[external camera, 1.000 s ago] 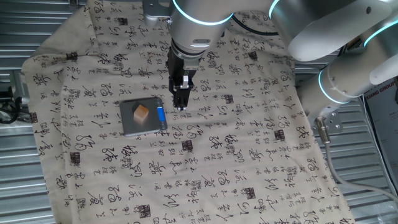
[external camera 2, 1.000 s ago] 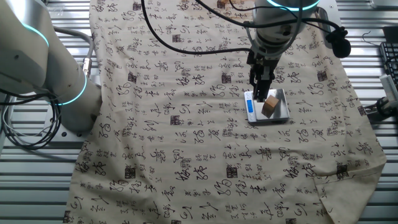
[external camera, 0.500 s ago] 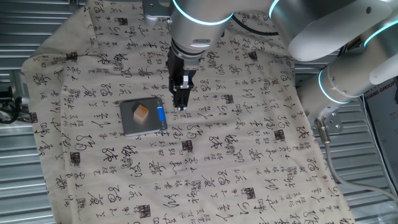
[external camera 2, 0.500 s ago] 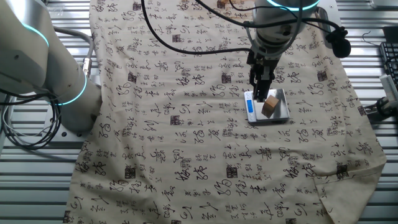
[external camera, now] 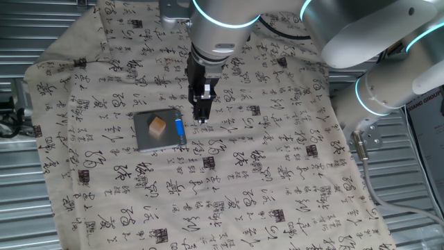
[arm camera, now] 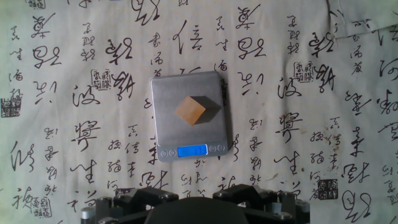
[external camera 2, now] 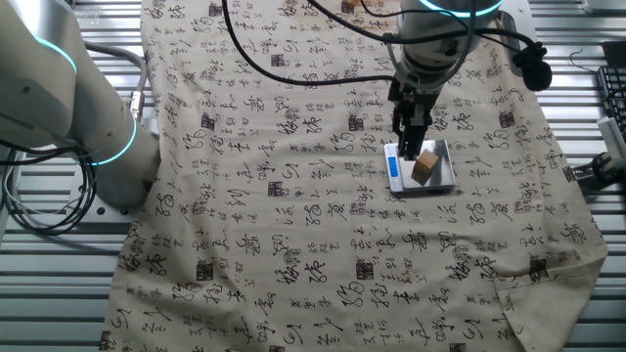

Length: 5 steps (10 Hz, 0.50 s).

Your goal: Remove the object from the scale

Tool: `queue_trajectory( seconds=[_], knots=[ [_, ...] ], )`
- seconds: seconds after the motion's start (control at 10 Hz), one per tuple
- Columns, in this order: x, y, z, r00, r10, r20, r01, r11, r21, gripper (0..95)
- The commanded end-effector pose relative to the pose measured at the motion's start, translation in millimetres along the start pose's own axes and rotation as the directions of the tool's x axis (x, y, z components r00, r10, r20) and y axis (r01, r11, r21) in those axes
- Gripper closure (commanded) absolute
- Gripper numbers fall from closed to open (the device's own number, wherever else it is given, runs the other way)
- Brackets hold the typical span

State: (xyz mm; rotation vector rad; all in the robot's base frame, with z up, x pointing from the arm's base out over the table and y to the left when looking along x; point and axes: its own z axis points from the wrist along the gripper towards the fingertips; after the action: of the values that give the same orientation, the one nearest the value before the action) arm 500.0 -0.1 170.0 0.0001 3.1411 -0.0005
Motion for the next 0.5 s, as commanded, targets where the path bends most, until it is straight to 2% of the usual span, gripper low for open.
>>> queue_trajectory(
  seconds=[0.1, 0.2, 0.5],
  knots=[
    [0.1, 0.1, -0.2, 0.998, 0.007, 0.069, -0.009, 1.000, 0.023, 95.0],
    [0.1, 0.2, -0.4, 0.997, 0.011, 0.070, -0.012, 1.000, 0.011, 95.0],
    [0.2, 0.2, -0.5, 0.998, 0.008, 0.069, -0.009, 1.000, 0.018, 95.0]
  ],
)
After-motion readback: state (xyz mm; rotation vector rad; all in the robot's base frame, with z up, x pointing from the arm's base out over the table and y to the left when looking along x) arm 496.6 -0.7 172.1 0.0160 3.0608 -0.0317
